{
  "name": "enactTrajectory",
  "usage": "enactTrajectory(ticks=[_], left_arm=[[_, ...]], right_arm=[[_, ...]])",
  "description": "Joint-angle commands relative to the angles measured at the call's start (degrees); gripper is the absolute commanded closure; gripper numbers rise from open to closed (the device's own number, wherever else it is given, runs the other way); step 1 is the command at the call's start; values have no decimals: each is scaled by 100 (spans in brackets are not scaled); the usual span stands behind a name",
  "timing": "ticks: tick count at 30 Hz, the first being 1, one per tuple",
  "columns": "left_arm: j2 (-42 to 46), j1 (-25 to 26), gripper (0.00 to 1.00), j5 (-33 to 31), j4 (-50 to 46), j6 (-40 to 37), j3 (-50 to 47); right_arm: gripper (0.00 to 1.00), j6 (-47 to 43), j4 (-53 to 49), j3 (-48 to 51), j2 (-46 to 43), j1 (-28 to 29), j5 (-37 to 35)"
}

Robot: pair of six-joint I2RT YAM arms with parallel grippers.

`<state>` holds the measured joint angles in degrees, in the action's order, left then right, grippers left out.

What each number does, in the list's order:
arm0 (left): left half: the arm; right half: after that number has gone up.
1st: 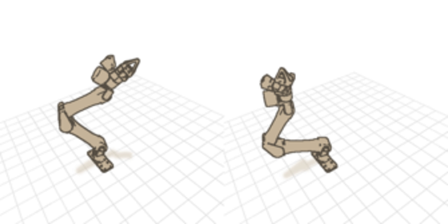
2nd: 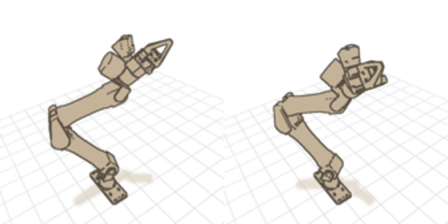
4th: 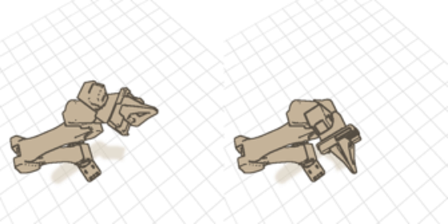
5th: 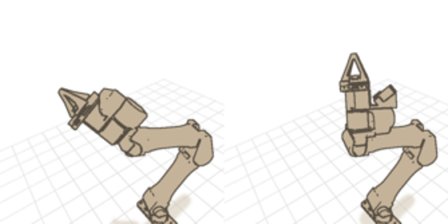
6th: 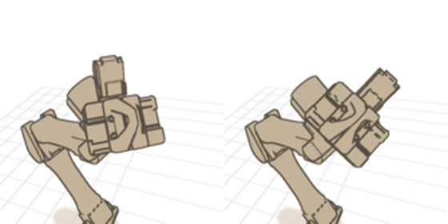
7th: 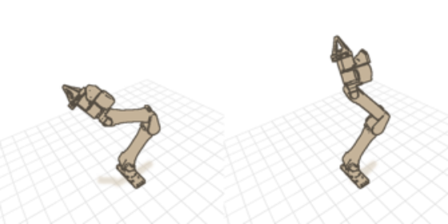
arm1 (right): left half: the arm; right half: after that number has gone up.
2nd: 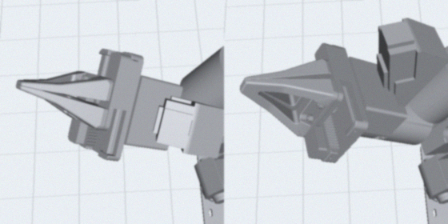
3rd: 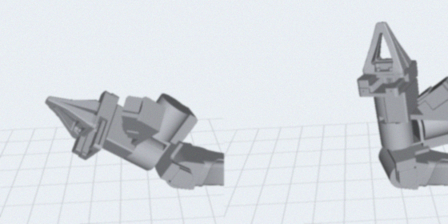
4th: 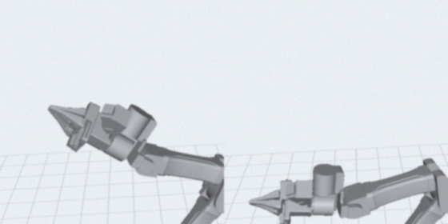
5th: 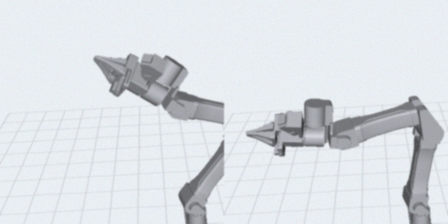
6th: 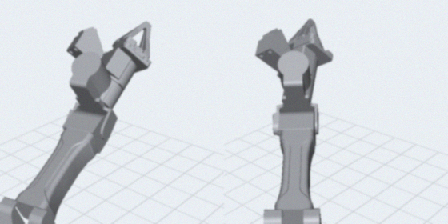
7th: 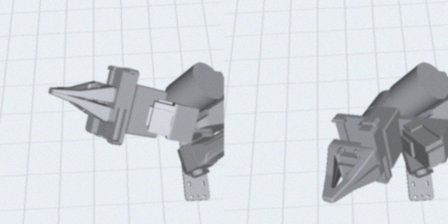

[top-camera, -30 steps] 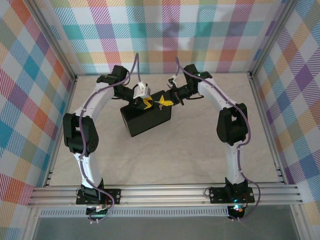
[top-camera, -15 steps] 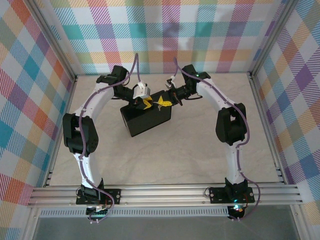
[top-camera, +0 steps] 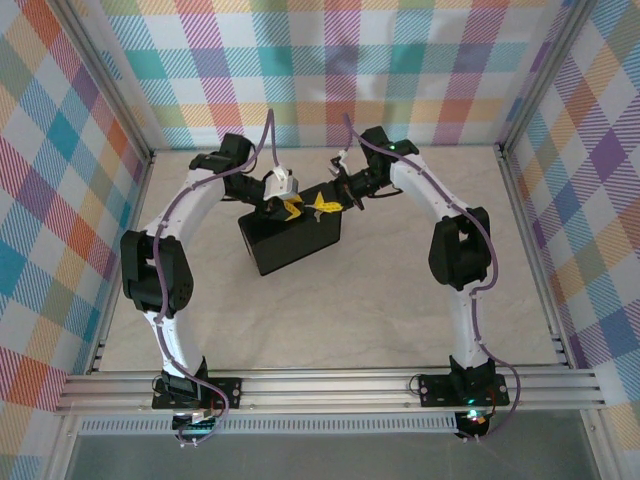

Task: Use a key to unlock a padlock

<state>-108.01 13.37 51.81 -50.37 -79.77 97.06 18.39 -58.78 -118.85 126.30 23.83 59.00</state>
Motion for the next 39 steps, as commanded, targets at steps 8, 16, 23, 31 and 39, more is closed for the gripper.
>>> enactTrajectory(ticks=[8,16,23,31,39], left_arm=[[329,118,92,-309,572,146,-378],[438,245,92,-295,546,93,-512],[410,247,93,-299,494,102,-487],[381,166,93,-46,397,159,-380],[358,166,93,-43,300,138,-301]], right_arm=[[94,-684,-617,-18,-95,97,259],[94,-513,-431,-136,51,95,376],[94,-425,-351,-25,34,-21,163],[94,-378,-195,138,-44,-63,182],[94,-308,-2,160,-53,-28,435]])
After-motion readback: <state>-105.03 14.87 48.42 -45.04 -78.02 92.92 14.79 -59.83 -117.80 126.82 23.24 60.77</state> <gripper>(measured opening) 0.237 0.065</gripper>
